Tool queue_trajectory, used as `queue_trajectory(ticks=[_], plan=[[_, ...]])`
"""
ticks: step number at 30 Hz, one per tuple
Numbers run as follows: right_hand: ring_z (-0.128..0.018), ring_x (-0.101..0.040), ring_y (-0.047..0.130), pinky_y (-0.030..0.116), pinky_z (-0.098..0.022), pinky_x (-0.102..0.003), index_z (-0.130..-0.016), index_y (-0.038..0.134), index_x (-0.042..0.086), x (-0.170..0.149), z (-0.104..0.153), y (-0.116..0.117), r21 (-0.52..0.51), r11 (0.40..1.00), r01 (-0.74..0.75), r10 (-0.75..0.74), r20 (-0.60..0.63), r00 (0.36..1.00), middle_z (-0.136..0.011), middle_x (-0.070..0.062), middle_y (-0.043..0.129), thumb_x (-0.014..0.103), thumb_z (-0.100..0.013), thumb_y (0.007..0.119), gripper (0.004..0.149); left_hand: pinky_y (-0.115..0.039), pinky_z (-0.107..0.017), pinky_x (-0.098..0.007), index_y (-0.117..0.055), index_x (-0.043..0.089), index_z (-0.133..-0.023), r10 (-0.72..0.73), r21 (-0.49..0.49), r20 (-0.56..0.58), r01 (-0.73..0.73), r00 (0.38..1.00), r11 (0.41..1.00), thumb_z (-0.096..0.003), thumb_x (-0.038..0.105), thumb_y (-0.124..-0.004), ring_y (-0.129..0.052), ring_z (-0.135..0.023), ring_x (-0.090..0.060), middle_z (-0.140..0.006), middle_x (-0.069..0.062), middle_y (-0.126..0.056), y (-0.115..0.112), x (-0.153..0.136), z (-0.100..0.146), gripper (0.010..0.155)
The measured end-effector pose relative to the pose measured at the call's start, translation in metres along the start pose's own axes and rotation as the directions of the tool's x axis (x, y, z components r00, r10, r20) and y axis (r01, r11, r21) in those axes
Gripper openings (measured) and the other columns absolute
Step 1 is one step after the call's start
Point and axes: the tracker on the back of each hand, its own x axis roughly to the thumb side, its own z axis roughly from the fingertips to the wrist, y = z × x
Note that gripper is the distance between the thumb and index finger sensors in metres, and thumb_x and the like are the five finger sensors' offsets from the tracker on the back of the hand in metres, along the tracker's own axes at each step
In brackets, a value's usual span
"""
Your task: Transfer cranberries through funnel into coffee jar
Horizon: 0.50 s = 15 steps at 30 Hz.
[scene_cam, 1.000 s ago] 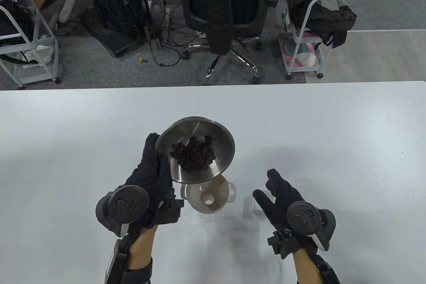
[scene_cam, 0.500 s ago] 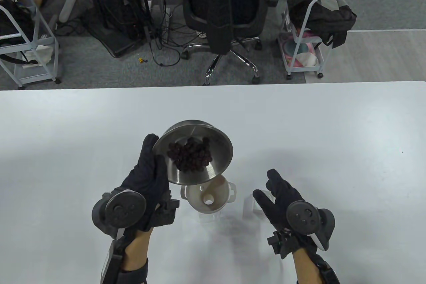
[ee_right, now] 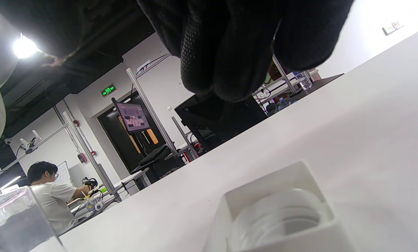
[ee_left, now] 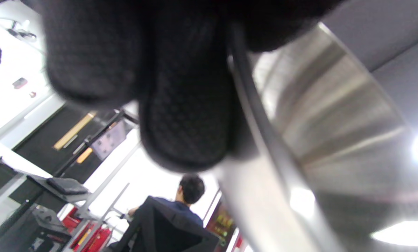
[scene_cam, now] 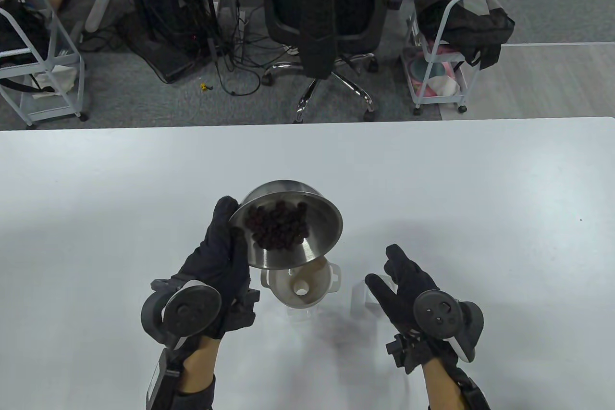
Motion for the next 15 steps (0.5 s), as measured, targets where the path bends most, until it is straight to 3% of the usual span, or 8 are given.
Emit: queue_trajectory(ticks=[15], plan=[[-0.079, -0.031, 0.096, 0.076, -0.061, -0.056, -0.113, 0.06, 0.018, -0.0002, 0.0003, 0.0, -0.001, 1.0, 0.002, -0.002, 0.0, 1.0, -0.097, -0.01, 0.085, 0.071, -0.057, 0.069, 0.077, -0.099, -0.026, -0.031, -0.071, 0.019, -0.101, -0.041, 0.015, 0.036, 0.041, 0.998, 0.999, -0.0632, 0.025, -0.073, -0.116, -0.026, -0.009, -0.085, -0.01, -0.095, -0.0001, 0.0054, 0.002, 0.038]])
